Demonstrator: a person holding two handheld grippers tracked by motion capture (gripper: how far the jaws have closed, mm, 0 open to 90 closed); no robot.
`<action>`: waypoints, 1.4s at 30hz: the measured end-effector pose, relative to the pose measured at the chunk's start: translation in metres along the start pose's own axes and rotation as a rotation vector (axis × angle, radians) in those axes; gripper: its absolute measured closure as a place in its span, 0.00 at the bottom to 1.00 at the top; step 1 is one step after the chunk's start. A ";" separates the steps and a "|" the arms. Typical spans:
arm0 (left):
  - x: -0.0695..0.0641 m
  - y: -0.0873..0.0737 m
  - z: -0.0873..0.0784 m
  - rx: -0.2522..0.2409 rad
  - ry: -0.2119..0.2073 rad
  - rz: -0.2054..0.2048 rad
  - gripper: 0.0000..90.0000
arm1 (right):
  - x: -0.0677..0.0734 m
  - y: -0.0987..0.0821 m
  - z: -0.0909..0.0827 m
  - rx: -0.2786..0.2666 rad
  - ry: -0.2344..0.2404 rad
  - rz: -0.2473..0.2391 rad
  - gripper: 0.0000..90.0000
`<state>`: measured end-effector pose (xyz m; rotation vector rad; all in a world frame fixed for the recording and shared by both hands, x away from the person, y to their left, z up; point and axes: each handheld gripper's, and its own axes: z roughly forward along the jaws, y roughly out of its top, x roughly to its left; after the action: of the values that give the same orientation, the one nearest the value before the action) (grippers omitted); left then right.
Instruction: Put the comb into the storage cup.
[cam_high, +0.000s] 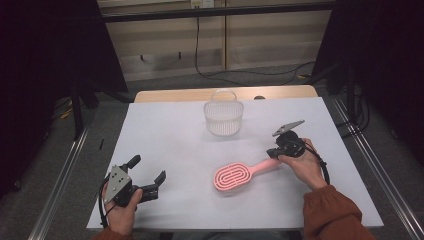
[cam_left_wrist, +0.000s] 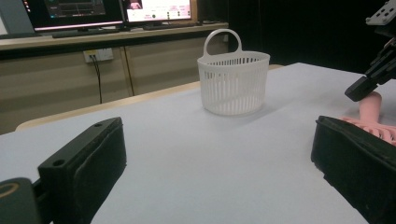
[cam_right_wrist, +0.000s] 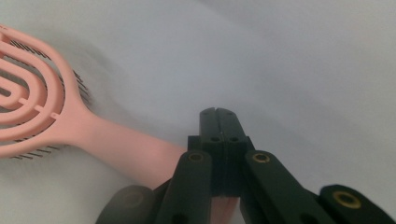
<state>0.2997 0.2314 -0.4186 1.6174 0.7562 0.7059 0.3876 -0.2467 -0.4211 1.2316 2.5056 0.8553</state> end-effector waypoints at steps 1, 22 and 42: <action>0.000 0.000 0.000 -0.002 -0.001 -0.010 0.04 | -0.001 -0.001 0.000 0.000 -0.003 -0.004 1.00; 0.002 -0.001 0.001 0.003 0.000 -0.030 0.04 | 0.004 -0.013 -0.009 0.000 0.000 -0.038 1.00; 0.002 -0.001 0.001 0.007 -0.002 -0.037 0.04 | 0.010 -0.022 -0.013 0.009 0.014 -0.063 1.00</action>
<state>0.3011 0.2325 -0.4195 1.6063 0.7864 0.6756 0.3618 -0.2542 -0.4230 1.1470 2.5469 0.8411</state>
